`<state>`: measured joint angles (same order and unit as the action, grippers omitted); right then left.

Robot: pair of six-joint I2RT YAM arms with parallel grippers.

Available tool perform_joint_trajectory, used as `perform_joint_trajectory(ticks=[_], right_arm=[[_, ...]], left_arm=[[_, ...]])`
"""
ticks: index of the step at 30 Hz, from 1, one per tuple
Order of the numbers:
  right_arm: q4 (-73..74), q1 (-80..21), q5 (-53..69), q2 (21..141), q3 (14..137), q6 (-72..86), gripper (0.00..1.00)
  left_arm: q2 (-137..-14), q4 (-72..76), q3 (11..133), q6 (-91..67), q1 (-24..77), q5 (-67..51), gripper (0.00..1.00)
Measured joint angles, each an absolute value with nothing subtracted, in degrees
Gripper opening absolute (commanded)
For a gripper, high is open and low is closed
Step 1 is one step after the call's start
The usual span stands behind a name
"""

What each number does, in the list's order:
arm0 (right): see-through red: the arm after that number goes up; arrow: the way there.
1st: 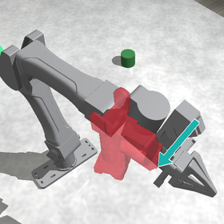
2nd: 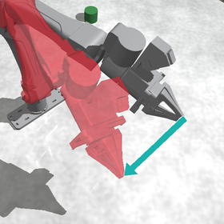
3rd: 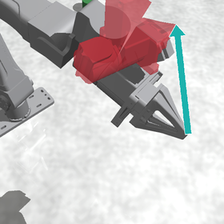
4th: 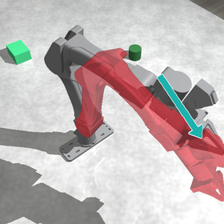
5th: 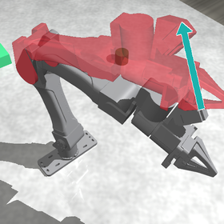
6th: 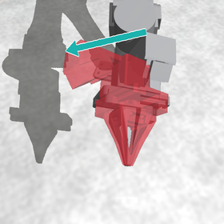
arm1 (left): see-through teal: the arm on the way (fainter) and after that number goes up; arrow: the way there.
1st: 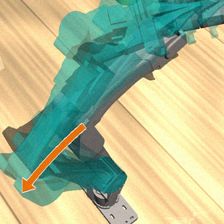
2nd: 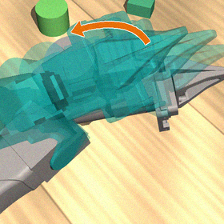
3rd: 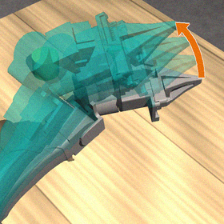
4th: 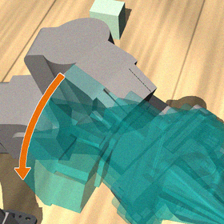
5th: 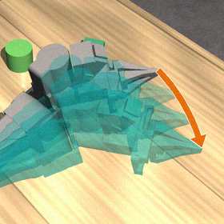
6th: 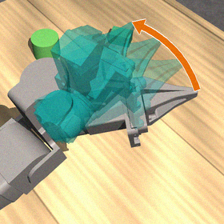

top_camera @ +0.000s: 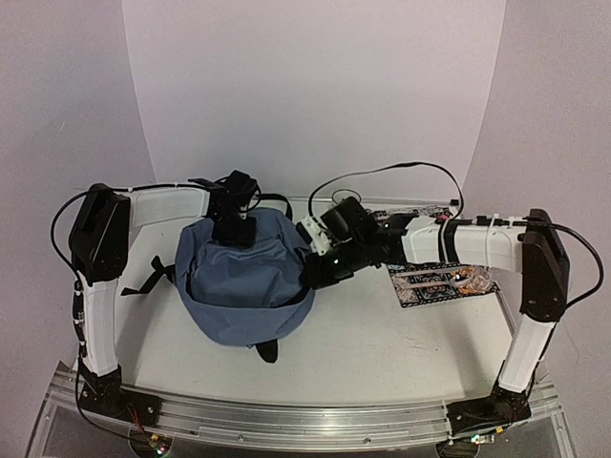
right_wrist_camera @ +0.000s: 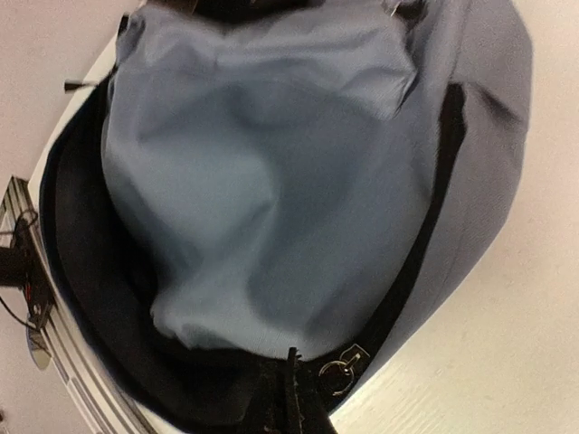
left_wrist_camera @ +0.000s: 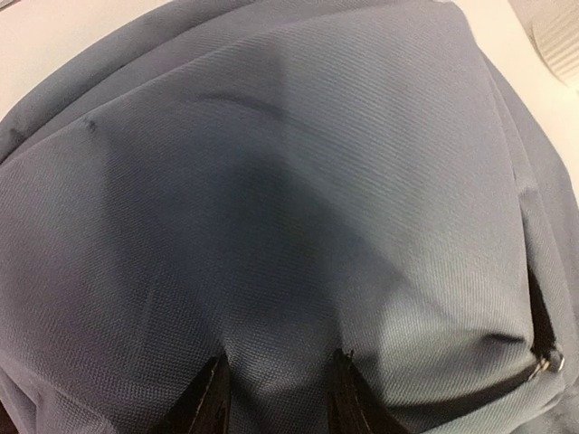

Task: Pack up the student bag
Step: Zip the student bag into the largest pocket of the bag.

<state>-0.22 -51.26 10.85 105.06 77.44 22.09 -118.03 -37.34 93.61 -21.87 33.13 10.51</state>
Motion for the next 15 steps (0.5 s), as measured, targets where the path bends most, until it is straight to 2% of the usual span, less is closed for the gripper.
perform_joint_trajectory(ticks=[6,10,12,15], right_arm=[[0.4,-57.3,12.4,104.4,74.2,22.1,0.00],[-0.4,-59.5,11.5,104.4,74.2,22.9,0.01],[0.0,-59.7,10.4,104.4,74.8,23.5,0.07],[1.8,-59.8,8.9,104.4,77.1,24.0,0.23]], left_arm=[[-121.1,-37.0,97.8,-23.4,32.4,9.4,0.35],[-121.2,-36.4,98.2,-24.1,32.2,7.4,0.41],[-120.8,-35.9,97.9,-24.1,32.2,6.5,0.48],[-119.1,-34.4,96.0,-23.9,32.2,4.9,0.62]])
